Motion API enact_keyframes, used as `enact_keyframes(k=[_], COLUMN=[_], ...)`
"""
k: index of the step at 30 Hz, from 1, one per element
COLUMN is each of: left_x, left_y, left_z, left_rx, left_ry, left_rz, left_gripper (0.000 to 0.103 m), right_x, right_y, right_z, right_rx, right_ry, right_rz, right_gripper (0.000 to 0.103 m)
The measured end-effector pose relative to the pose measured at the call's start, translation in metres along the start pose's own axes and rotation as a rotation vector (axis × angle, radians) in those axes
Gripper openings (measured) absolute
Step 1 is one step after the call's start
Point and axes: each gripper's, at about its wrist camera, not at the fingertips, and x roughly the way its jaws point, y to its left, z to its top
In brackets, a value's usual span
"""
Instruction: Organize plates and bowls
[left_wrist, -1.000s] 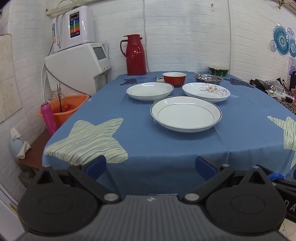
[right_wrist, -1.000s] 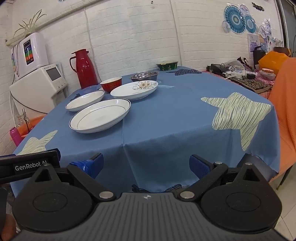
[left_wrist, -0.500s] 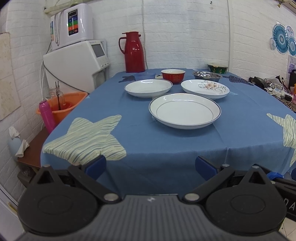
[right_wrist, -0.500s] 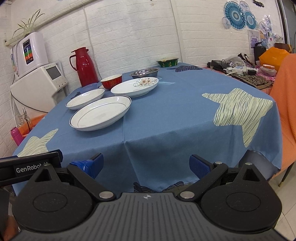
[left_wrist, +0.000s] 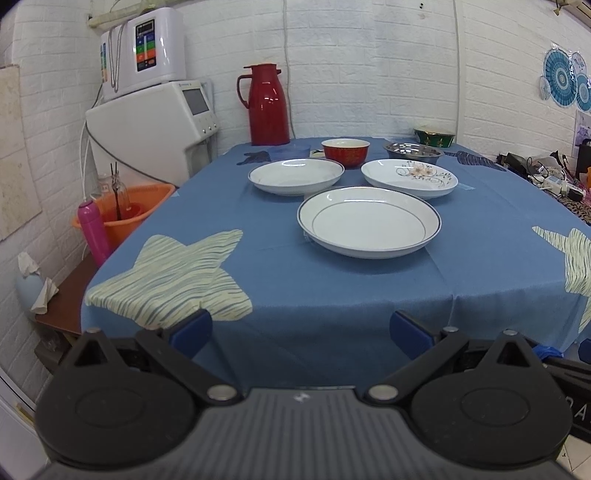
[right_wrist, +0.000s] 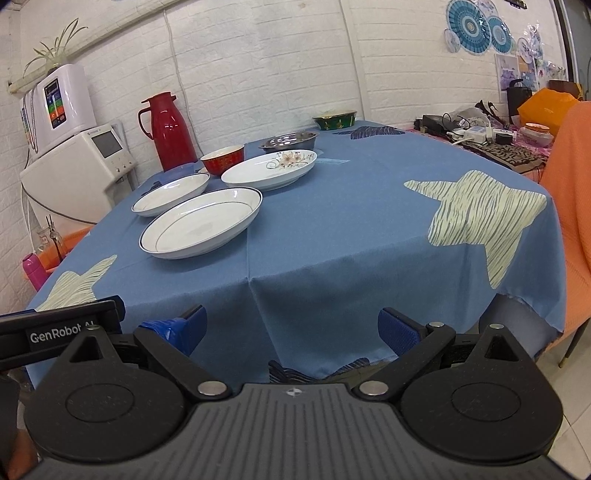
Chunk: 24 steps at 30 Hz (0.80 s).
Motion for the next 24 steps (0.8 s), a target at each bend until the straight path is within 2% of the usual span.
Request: enact_keyframes(k=[24], left_x=[-0.0002], left_y=[0.0018], left_z=[0.0009], left_rx=[-0.001], left_ry=[0.006], left_rz=[0.000], left_gripper=[0.102], right_x=[0.0028], right_y=[-0.0009], right_z=[-0.0010], right_rx=[0.025], right_ry=[0.033], right_rz=[0.020], right_gripper=[0.087])
